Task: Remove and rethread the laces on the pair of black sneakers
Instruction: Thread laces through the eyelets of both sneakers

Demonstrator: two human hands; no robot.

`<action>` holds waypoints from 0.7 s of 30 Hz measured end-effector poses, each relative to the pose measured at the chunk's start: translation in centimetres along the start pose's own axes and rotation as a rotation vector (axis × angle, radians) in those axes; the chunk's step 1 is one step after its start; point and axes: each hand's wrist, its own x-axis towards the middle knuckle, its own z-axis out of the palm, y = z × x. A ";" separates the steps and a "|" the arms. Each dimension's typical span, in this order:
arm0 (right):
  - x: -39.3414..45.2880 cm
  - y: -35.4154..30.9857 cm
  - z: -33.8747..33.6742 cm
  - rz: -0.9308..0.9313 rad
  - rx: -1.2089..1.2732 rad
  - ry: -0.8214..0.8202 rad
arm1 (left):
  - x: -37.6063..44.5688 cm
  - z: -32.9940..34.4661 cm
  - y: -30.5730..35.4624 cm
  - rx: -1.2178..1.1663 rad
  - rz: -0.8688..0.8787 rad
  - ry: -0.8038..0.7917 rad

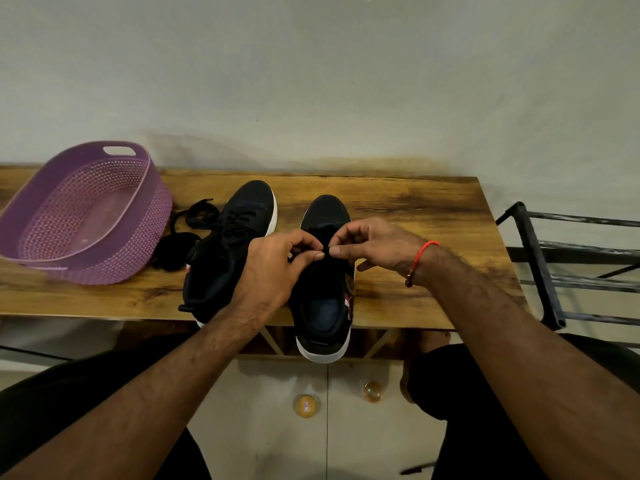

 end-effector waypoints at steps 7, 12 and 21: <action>-0.1 -0.1 -0.2 0.108 0.165 0.049 | 0.5 -1.0 -0.1 -0.051 -0.063 -0.119; 0.3 0.1 0.1 0.041 0.041 0.052 | 0.2 -0.7 0.2 -0.034 -0.091 -0.063; 0.2 -0.1 0.3 0.032 0.010 0.060 | 0.1 -0.1 0.0 -0.002 -0.068 -0.058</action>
